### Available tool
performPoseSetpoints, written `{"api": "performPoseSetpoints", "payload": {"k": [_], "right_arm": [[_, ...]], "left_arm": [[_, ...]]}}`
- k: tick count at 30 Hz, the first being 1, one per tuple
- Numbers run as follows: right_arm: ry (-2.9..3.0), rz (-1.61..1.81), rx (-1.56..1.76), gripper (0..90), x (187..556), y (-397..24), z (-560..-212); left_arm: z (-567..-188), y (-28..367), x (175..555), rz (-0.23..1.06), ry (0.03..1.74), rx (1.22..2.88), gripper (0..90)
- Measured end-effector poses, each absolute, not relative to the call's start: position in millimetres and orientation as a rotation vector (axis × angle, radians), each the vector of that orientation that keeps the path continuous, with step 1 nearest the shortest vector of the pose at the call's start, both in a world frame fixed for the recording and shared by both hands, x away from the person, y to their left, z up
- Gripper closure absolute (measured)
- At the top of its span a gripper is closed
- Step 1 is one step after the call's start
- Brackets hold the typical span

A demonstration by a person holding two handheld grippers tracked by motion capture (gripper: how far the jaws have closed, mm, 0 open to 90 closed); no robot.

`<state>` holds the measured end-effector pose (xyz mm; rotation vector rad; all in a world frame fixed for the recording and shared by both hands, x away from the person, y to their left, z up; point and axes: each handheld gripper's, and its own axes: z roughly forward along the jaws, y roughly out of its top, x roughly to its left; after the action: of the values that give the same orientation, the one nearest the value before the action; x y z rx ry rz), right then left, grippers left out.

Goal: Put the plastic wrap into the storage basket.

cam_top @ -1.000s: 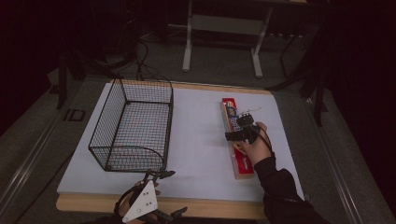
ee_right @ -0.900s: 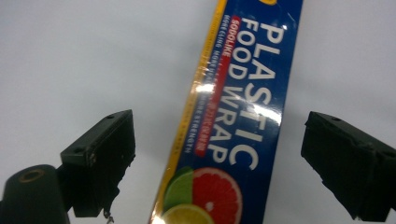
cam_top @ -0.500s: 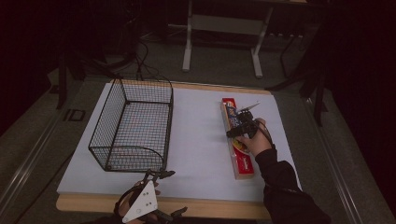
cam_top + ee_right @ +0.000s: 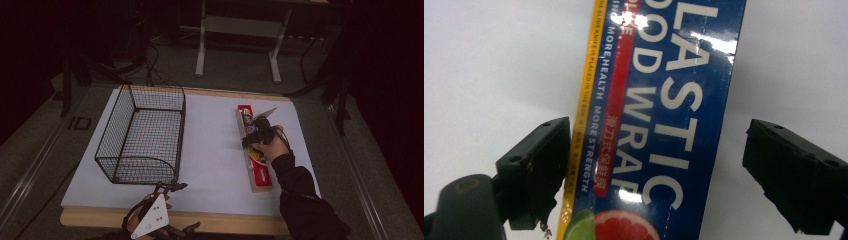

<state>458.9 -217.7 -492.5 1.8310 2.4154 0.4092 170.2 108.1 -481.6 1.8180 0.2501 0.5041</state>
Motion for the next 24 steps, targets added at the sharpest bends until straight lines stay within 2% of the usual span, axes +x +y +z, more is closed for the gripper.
{"api": "performPoseSetpoints", "payload": {"k": [12,15,18,24], "right_arm": [[2.437,0.366,1.896,17.8,467.5,-215.4,-500.0],[2.435,0.354,1.897,22.4,468.1,-212.6,-499.8],[2.435,0.322,1.905,30.9,469.5,-207.3,-499.9],[2.427,0.227,1.909,36.3,472.8,-200.5,-495.9]], "left_arm": [[-482.6,106.4,169.2,0.525,0.235,1.836,1.9],[-482.2,106.4,169.2,0.525,0.236,1.835,1.9],[-482.3,106.1,169.1,0.526,0.234,1.838,1.9],[-482.0,106.9,169.0,0.527,0.235,1.834,1.9]]}}
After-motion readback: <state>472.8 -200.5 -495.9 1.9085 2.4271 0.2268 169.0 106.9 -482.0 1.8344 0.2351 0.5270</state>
